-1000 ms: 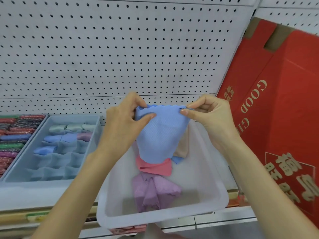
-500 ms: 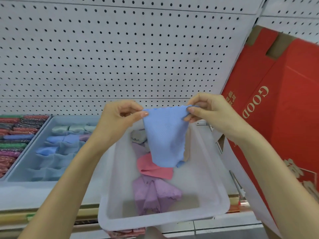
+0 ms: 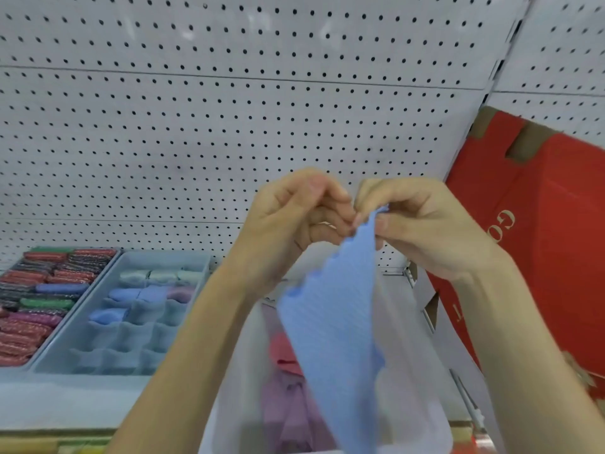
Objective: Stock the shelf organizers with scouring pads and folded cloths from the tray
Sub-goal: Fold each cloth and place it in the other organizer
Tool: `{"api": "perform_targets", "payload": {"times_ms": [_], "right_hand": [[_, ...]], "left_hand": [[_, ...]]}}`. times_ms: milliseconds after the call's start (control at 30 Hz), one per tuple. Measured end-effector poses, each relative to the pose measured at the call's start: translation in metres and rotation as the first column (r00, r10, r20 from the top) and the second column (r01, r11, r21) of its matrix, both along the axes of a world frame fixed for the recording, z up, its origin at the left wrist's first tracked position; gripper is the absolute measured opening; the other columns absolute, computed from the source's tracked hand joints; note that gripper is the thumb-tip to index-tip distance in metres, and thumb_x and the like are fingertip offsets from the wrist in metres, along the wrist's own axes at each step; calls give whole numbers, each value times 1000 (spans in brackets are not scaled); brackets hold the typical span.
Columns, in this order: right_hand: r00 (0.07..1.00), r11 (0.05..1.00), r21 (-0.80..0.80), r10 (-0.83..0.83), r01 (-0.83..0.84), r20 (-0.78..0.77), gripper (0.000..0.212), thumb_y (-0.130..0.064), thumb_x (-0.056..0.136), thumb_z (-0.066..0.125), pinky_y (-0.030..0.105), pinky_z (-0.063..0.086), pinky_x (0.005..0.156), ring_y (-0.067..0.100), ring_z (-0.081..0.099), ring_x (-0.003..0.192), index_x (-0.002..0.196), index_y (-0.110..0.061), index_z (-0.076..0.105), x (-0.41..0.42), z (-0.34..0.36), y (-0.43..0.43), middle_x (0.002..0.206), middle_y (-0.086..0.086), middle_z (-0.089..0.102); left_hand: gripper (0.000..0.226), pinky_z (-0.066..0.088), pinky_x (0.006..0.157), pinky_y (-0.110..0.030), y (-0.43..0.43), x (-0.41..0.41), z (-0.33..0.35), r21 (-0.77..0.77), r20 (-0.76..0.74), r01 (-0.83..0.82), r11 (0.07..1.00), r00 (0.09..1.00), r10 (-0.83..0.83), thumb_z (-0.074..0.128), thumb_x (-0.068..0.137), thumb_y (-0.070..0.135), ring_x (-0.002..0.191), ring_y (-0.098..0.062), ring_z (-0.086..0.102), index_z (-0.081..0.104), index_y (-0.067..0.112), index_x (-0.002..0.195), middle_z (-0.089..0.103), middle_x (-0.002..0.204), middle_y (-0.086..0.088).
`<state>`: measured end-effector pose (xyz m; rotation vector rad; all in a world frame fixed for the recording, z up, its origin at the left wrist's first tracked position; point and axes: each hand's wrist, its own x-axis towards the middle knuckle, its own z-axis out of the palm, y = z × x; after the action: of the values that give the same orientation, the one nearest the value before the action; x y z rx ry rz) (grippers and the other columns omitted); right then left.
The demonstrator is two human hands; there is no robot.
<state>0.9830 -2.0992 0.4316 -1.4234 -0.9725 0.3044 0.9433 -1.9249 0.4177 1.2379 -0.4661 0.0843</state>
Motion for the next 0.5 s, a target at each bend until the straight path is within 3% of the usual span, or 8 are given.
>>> {"api": "perform_targets", "payload": {"times_ms": [67,133,200,233,300,400,500], "right_hand": [[998,998,-3,-70,70,4,7,-29,73,74,19,43,60,9,50,61,79,-25,74,2,1,2,74,-9,62],[982,979,-85,-180,184,53,6,-20,73,76,17,43,60,9,51,63,77,-25,75,1,3,-3,73,-8,64],[957,946,-160,-268,283,109,13,-7,80,70,14,43,60,7,53,65,78,-19,75,2,6,-6,74,-7,67],[948,933,-177,-295,313,118,14,-3,82,67,13,42,59,5,54,65,80,-15,74,2,7,-7,74,-6,68],[931,912,-193,-343,362,127,14,-1,83,64,13,42,59,4,54,64,83,-12,73,2,9,-7,75,1,69],[912,891,-194,-400,410,91,11,1,84,63,11,42,57,1,52,58,83,-7,71,3,10,-5,72,2,65],[887,858,-228,-448,461,109,10,-4,83,66,16,39,49,6,48,50,77,-11,70,8,10,-9,62,6,58]], "left_hand": [[52,48,54,-18,3,1,-3,-20,-128,-79,997,989,76,38,88,56,62,-12,64,63,12,77,69,71,-1],[70,49,58,-19,14,-1,-9,20,-146,-106,994,983,108,28,82,75,71,-13,66,60,13,86,72,81,-1],[77,51,66,-21,24,-4,-13,65,-128,-44,997,990,52,47,66,86,81,-15,67,61,16,93,73,93,-1],[74,52,69,-22,27,-5,-16,124,-117,-26,992,992,40,63,57,81,84,-13,67,63,18,96,73,96,2],[53,52,72,-22,27,-7,-19,283,-101,-65,957,990,97,82,57,46,85,-3,65,63,22,100,72,96,12],[31,51,68,-16,19,-3,-24,396,-48,-213,893,966,252,82,67,5,77,-2,64,67,16,92,71,83,12],[16,54,73,-21,26,6,-29,314,-89,-283,906,942,325,74,73,2,78,-11,67,70,7,87,74,83,-1]]}}
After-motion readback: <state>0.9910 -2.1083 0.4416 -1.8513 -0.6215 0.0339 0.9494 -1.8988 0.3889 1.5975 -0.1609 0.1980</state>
